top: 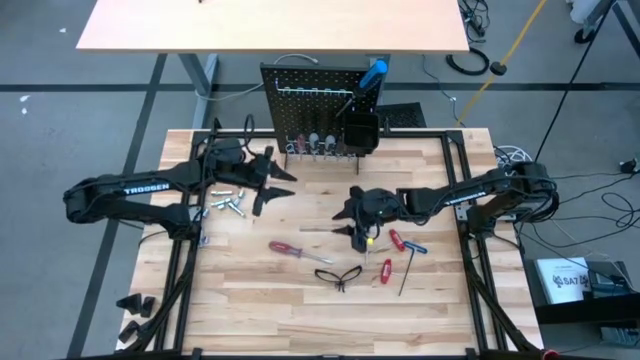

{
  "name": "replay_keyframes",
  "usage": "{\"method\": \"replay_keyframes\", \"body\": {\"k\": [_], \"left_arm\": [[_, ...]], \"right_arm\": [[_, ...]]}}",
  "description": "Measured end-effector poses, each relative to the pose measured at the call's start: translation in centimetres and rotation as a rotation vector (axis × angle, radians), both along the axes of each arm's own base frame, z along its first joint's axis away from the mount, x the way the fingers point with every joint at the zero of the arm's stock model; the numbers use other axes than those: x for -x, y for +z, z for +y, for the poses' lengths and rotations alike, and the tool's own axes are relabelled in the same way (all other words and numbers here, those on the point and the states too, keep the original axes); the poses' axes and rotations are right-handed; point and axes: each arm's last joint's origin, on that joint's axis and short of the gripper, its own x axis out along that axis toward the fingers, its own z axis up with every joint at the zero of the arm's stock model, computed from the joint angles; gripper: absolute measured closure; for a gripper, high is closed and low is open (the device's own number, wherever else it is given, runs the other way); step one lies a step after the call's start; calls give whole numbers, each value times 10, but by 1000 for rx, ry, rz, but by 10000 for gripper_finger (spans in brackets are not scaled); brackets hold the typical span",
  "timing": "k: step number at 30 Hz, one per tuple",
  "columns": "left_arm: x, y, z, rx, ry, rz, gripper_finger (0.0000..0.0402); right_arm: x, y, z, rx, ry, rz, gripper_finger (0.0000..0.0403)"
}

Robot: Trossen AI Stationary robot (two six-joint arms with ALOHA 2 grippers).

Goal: Hang tools onto peg board
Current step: Hang the red screwdriver onto the peg board

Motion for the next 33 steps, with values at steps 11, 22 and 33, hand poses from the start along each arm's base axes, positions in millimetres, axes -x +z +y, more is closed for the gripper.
{"method": "replay_keyframes", "body": {"k": [11, 22, 33], "left_arm": [[-6, -6, -24, 26, 10, 78, 207], [-7, -8, -35, 9, -7, 93, 207], [-8, -8, -44, 5, -34, 94, 207]], "right_arm": [[-38, -40, 25, -133, 39, 96, 232], [-88, -75, 50, -121, 58, 277, 232], [-106, -90, 68, 167, -78, 388, 235]]}}
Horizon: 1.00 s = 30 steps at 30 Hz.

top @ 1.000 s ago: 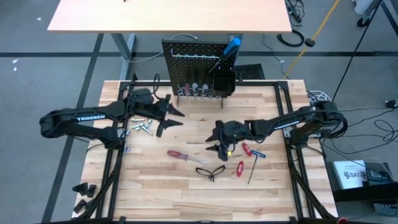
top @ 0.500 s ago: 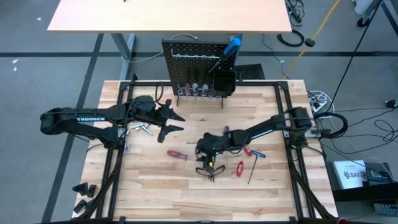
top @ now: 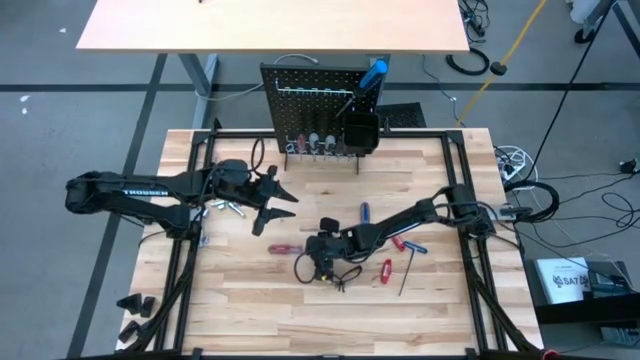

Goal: Hang tools onto peg board
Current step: Hang the red screwdriver onto the peg board

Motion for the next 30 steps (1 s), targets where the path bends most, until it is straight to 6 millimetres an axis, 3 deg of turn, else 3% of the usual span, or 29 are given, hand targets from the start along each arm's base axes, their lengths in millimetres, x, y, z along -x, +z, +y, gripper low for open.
{"method": "replay_keyframes", "body": {"k": [5, 10, 16, 21, 30], "left_arm": [[0, 0, -3, -1, -14, 0, 207], [-1, 0, -4, -10, 8, 0, 207], [-1, 0, -4, -11, 9, 0, 207], [-1, 1, -3, -41, 4, -19, 207], [10, 5, -4, -81, 4, -75, 207]], "right_arm": [[2, -4, 0, -12, 15, 35, 280], [2, -4, 1, 15, 45, 42, 382], [8, 8, -1, 122, 5, 39, 390], [20, 46, -8, 216, -82, -4, 391], [82, 78, -24, 210, -210, -207, 392]]}}
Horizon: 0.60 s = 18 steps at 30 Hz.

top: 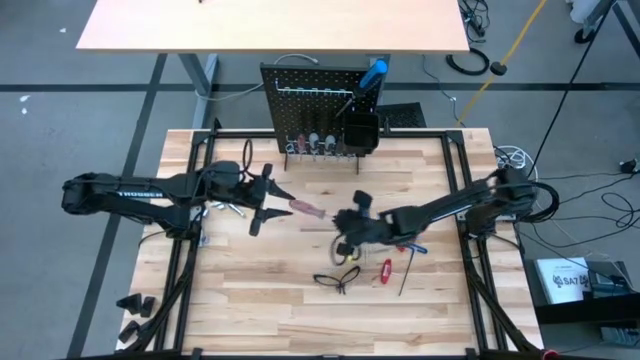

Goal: Hang tools onto peg board
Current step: Hang the red screwdriver onto the peg board

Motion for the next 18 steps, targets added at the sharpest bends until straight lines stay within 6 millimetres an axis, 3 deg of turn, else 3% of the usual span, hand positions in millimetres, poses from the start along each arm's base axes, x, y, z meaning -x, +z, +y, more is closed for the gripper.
{"method": "replay_keyframes", "body": {"k": [8, 12, 18], "left_arm": [[10, -16, 5, -43, 34, -255, 207], [12, -26, 5, -16, 27, -394, 207], [1, -38, 3, 3, -81, -411, 207]], "right_arm": [[49, 7, -9, -118, 55, -386, 392], [54, 18, -9, -139, 76, -574, 392], [47, 28, -5, -163, 197, -740, 389]]}}
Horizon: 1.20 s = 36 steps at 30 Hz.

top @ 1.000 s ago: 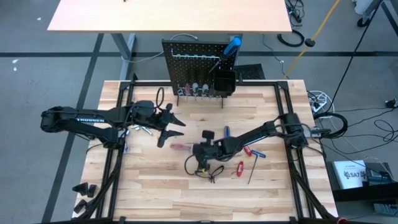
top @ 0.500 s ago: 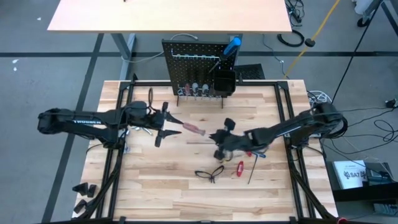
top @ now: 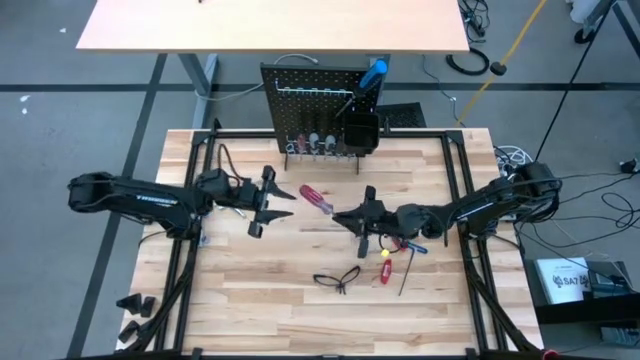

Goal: Hang tools onto peg board
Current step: Hang the red screwdriver onto the peg board

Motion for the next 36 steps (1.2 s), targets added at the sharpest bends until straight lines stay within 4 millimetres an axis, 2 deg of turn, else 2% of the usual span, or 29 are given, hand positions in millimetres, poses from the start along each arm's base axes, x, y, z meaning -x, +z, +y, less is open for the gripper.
{"method": "replay_keyframes", "body": {"k": [4, 10, 24, 30, 36], "left_arm": [[-9, -4, 1, 55, -13, -41, 207], [-22, -9, 0, 90, -60, -122, 207], [-68, -9, -10, 124, -116, -90, 207], [-79, -5, -16, 129, -122, -100, 207], [-80, -5, -18, 140, -85, -104, 210]], "right_arm": [[-4, 0, 1, -5, 21, -67, 391], [-6, -6, 2, -5, 22, -49, 391], [-6, -7, 3, -1, 47, -37, 391], [-6, -8, 3, -19, 55, -28, 391], [-7, -9, 3, -20, 48, -19, 391]]}}
